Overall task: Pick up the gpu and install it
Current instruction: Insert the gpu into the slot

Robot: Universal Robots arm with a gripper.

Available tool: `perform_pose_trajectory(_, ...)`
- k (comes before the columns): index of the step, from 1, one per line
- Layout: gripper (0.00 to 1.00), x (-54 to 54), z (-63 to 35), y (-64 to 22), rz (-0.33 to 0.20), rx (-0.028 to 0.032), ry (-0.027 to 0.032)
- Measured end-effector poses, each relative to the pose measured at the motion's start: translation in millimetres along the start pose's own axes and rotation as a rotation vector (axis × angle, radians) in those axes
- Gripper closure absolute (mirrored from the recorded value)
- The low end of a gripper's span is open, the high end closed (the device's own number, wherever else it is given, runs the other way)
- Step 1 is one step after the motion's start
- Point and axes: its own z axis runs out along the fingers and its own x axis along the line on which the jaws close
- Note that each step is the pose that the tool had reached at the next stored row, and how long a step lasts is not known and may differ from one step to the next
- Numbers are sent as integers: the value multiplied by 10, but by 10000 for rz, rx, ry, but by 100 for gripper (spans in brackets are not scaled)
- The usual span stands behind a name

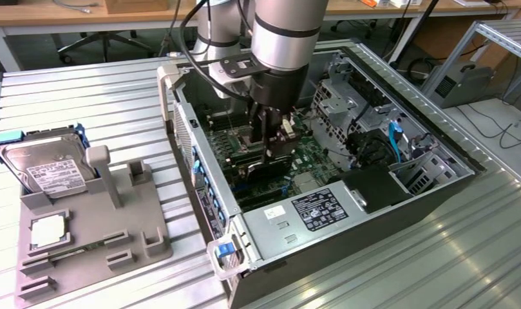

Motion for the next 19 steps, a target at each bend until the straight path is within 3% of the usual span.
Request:
perform_pose_trajectory(11,48,-1,-9,0,0,0,-1)
perform_pose_trajectory(19,48,0,-124,-3,0,0,-1)
